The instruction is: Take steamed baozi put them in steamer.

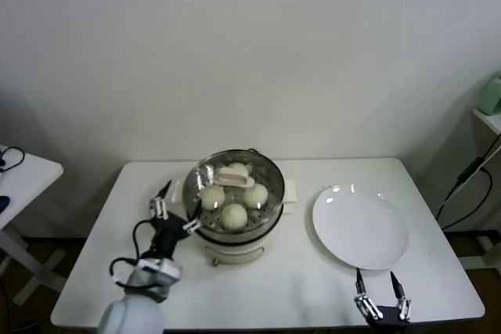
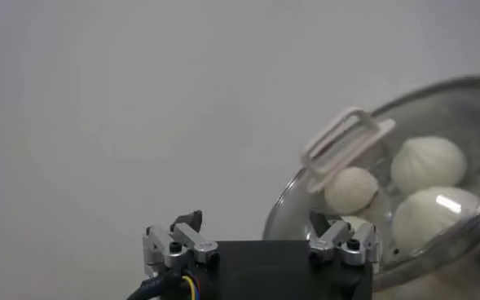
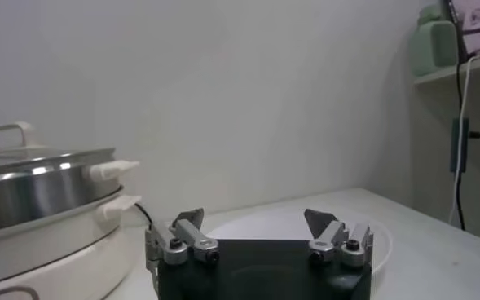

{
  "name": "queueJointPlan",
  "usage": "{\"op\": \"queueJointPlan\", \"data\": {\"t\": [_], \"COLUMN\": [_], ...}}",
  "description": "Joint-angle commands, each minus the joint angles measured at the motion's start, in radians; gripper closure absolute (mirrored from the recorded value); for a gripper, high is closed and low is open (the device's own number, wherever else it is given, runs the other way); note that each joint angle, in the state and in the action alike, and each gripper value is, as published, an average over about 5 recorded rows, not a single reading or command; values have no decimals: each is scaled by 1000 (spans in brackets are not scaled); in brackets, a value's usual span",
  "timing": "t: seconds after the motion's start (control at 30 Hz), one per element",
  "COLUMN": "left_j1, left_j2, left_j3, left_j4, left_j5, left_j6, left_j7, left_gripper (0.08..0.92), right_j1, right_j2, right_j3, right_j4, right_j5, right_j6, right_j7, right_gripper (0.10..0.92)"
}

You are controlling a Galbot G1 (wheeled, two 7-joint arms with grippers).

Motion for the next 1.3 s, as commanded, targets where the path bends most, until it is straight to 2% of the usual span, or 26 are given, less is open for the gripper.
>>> {"op": "queueJointPlan", "data": {"t": [0.03, 0.27, 0.5, 1.3], "left_j1": [111, 131, 132, 148], "left_j2": [-20, -34, -54, -61], "left_j3": [-263, -255, -235, -213], "left_j4": [145, 266, 351, 369], "left_j5": [-787, -817, -775, -722], "left_j6": [-288, -429, -513, -542], "left_j7": [-51, -61, -65, -64], "left_gripper": [177, 177, 177, 177], "right_j1": [0, 11, 14, 11], "right_j2": [-6, -6, -7, -15], "right_j3": [-7, -11, -28, -35], "right_j4": [-10, -27, -41, -44], "right_j5": [-33, -32, -32, -37], "right_j6": [-3, 2, 9, 10], "right_j7": [19, 21, 20, 23], "right_gripper": [203, 203, 203, 203]}}
